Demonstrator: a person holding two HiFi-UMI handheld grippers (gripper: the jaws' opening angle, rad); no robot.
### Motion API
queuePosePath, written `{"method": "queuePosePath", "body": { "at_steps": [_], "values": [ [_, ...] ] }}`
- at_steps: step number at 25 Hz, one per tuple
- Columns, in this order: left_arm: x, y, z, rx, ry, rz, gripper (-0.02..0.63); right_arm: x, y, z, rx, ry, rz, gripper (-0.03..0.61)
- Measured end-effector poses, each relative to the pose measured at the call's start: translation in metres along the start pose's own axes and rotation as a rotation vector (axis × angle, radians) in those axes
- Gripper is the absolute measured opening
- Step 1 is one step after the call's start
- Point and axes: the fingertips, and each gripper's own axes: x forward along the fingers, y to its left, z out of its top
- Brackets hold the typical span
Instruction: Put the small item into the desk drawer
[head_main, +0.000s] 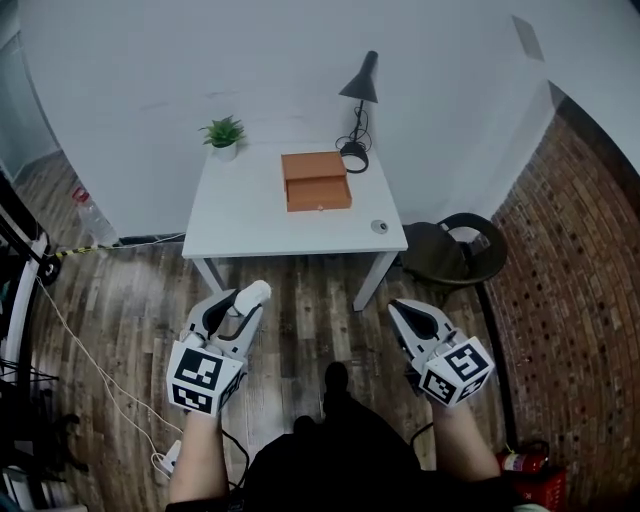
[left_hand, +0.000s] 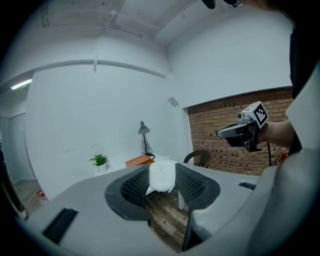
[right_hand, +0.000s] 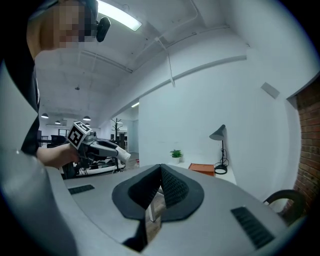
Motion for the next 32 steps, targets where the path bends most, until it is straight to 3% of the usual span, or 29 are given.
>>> {"method": "queuePosePath", "body": {
  "at_steps": [11,32],
  "values": [
    [0.071,0.048,-0.003,-0.044,0.046,0.059,0.167,0.099,-0.054,0.012,-0.005,-0.024,0.113,0.003],
    [0.254,0.107,0.039,-0.045,0.152,0.127,0.167,0.219,-0.233,0.011,0.086,0.009,0.211,0.003]
  ]
}}
